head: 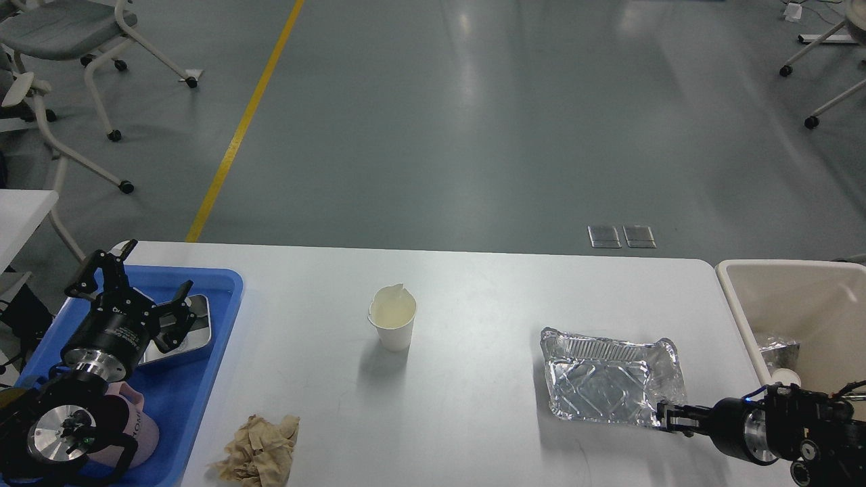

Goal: Tidy desktop
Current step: 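Lift the foil tray with the right gripper toward the bin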

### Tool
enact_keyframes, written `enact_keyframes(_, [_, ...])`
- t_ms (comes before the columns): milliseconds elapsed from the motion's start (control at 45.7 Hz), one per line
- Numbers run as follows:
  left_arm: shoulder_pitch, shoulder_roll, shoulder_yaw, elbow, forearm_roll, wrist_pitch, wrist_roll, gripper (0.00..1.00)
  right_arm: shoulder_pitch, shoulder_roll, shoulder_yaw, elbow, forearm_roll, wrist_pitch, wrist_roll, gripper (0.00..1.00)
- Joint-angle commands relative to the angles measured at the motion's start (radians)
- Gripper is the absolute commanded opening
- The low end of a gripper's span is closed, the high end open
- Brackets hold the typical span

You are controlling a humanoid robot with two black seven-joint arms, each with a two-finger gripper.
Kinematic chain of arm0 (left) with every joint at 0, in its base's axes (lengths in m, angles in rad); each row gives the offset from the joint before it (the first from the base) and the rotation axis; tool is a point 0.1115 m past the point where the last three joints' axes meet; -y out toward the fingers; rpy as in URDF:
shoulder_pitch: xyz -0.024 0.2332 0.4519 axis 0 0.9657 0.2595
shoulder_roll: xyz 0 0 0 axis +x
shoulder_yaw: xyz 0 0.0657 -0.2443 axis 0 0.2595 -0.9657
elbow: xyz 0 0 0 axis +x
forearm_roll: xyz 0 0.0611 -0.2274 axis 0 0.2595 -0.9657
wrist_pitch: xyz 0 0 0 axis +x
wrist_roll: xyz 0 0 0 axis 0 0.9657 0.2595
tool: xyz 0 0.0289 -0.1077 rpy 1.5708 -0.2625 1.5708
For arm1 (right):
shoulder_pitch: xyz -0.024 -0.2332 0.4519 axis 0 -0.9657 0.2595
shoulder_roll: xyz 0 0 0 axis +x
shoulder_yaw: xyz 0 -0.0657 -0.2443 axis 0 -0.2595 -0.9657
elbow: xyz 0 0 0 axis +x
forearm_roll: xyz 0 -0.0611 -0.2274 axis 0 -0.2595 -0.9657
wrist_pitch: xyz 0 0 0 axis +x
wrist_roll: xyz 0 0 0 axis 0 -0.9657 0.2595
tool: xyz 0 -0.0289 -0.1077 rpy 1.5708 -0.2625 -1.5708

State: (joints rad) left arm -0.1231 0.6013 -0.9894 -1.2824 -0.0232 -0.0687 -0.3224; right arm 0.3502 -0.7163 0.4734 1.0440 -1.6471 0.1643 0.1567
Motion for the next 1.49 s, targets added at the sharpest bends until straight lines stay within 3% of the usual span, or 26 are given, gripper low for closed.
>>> enact_keyframes(0, [0.0, 0.002, 0.0, 0.0, 0.0, 0.0, 0.0, 0.96, 0.004, 0.0, 0.001, 0.008, 0.007, 0.017, 0.011, 0.0])
enact_keyframes(416, [0.002, 0.0, -0.002, 0.0, 0.0, 0.001, 0.002, 0.96, 0.064, -0.08, 0.002, 0.105, 0.023, 0.08, 0.027, 0.0])
enact_keyframes(1029, [-0.001, -0.011, -0.002, -0.002, 0.0, 0.003, 0.002, 0.96, 0.087, -0.488, 0.011, 0.378, 0.133, 0.098, 0.026, 0.0])
enact_keyframes(1226, [-0.001, -0.003, 0.005, -0.006, 0.0, 0.004, 0.0, 0.96, 0.136, -0.474, 0.008, 0.378, 0.133, 0.123, 0.02, 0.0])
enact_keyframes(1467, [0.0, 0.008, 0.011, -0.008, 0.008, 0.004, -0.003, 0.96, 0.205, -0.344, -0.002, 0.367, 0.122, 0.162, 0.012, 0.0])
